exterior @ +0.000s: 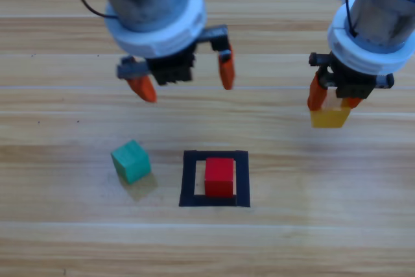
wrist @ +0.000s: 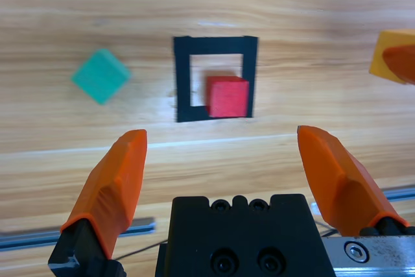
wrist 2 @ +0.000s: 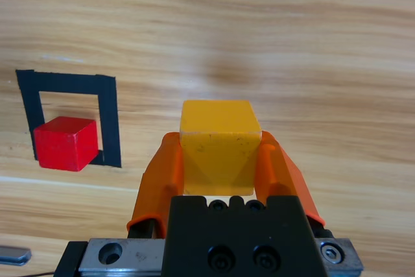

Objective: Stack the blocks in the rectangular block: red at the bottom, yellow in the middle, green on top

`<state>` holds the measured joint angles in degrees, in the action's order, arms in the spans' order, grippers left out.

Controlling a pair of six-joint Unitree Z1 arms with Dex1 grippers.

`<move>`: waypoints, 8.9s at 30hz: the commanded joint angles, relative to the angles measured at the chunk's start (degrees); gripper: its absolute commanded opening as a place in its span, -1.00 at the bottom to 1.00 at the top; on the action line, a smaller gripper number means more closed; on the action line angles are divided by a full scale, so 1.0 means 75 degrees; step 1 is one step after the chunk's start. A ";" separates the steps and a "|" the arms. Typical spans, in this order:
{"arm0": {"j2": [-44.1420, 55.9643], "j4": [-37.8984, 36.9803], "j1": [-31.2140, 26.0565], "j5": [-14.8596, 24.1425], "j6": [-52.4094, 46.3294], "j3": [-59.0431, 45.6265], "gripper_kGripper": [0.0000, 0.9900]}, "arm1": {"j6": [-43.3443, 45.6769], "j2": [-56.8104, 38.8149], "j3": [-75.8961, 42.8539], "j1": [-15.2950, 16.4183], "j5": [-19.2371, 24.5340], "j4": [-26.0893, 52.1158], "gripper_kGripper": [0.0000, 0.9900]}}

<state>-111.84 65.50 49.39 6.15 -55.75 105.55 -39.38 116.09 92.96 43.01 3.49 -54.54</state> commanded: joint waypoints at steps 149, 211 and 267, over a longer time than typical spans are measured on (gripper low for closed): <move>-0.0885 -0.1093 -0.1886 -0.0352 -0.2891 -0.2062 0.94 | 0.5392 -0.4931 -0.4731 0.0418 -0.2083 0.3546 1.00; -0.1530 -0.2324 -0.1453 -0.0586 -0.3208 -0.3140 0.12 | 0.5392 -0.4802 -0.4720 0.0418 -0.2083 0.3546 1.00; -0.2174 0.1790 0.0294 -0.0164 0.0179 0.2110 -1.00 | 0.5380 -0.4732 -0.4684 0.0418 -0.2048 0.3522 1.00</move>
<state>-123.48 78.34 48.63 4.15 -53.16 120.49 0.43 78.68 59.02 47.59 -10.98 -27.56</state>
